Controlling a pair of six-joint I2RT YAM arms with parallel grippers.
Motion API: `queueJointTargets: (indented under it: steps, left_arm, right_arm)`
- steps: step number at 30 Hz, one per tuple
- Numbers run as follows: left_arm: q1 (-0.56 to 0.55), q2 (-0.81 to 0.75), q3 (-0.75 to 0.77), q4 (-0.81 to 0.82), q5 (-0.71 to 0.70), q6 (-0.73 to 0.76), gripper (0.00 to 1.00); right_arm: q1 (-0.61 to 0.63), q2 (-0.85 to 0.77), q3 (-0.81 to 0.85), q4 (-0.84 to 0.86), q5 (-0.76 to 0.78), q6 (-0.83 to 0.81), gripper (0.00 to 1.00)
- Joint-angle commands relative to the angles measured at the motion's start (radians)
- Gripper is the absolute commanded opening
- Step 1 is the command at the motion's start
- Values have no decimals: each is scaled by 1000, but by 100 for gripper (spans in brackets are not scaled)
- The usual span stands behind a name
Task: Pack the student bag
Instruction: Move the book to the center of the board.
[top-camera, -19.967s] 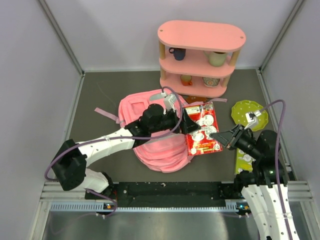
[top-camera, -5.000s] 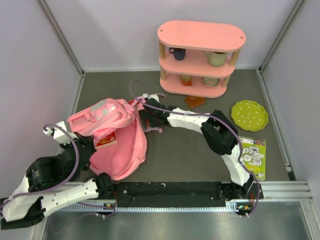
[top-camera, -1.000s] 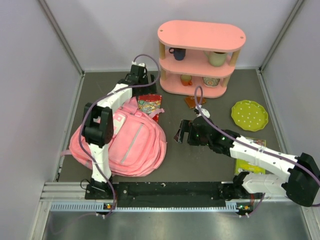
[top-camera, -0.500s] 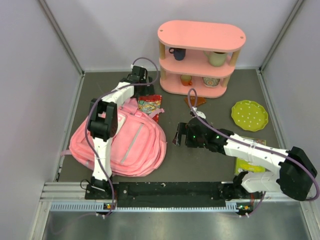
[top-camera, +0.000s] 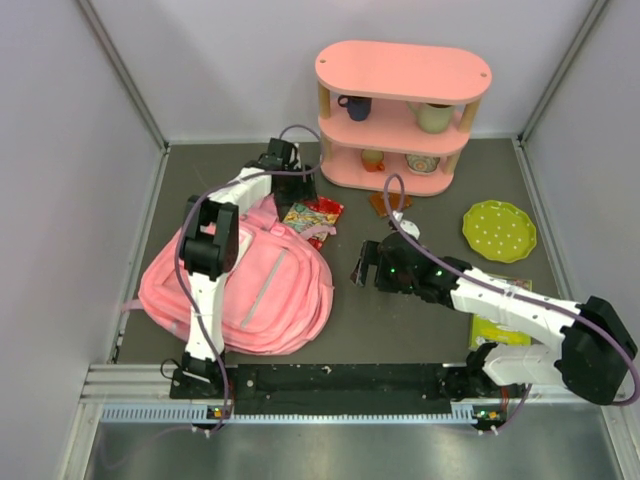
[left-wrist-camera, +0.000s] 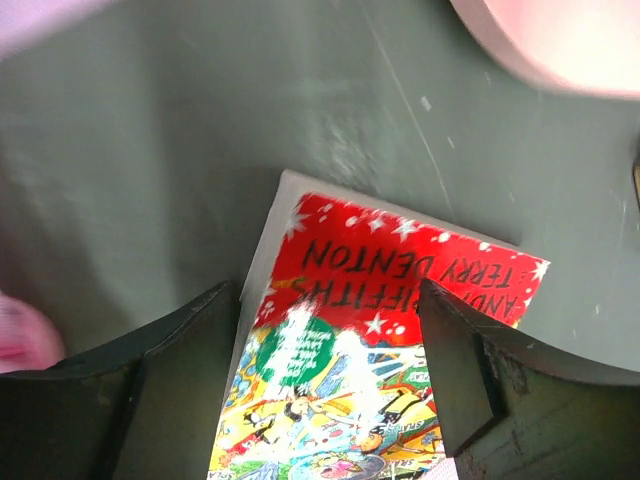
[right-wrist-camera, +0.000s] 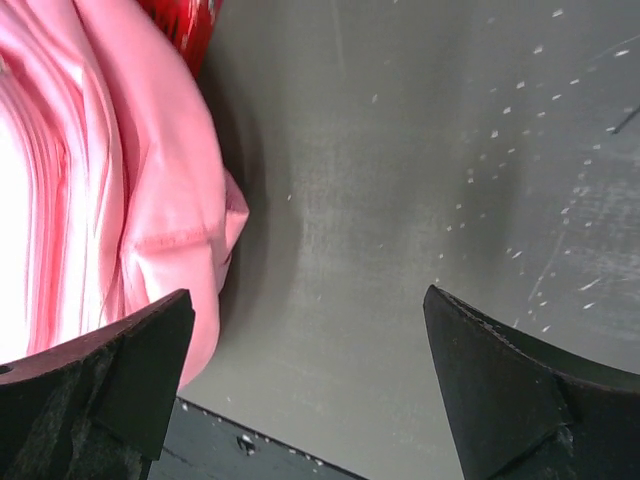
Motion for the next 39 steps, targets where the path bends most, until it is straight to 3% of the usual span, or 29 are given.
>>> queueJointTargets:
  steps: [1,13,17,23,28,31,36,37,39]
  left_arm:
    - [-110,-79,-77,-20,159,-5,76]
    - [-388,-139,-286,89,210,-164,72]
    - [-472,-146,-306,140,250,-208,71]
    - [-537,-232,-347,216,256,-267,70]
    - [-534,-434,-358,100,-50,-214,83]
    - [-531,-600,-409,71,-240,-215,90]
    - [-529,-898,-544,-17,-480,-264,95]
    - [-531,-941,-571,-44,-602,-308,96]
    - [-513,-1056,-648,-162,-684,-403,96]
  right_arm:
    - [-50,-73,-27,-8,77,76,95]
    - [-87,-204,-176,-79,124,247,96]
    - [-85,-316,-246,-137,180,299,96]
    - [-84,-638,-311,-205,241,256,91]
    - [-84,-838,-323,-258,224,185,89]
    - [-85,-849,-325,-232,168,155,89]
    - [-84,-635,-297,-108,7,51,90]
    - [-81,-592,-274,-97,-4,43,90]
    - [-53,-461,-242,-83,5,-5,90]
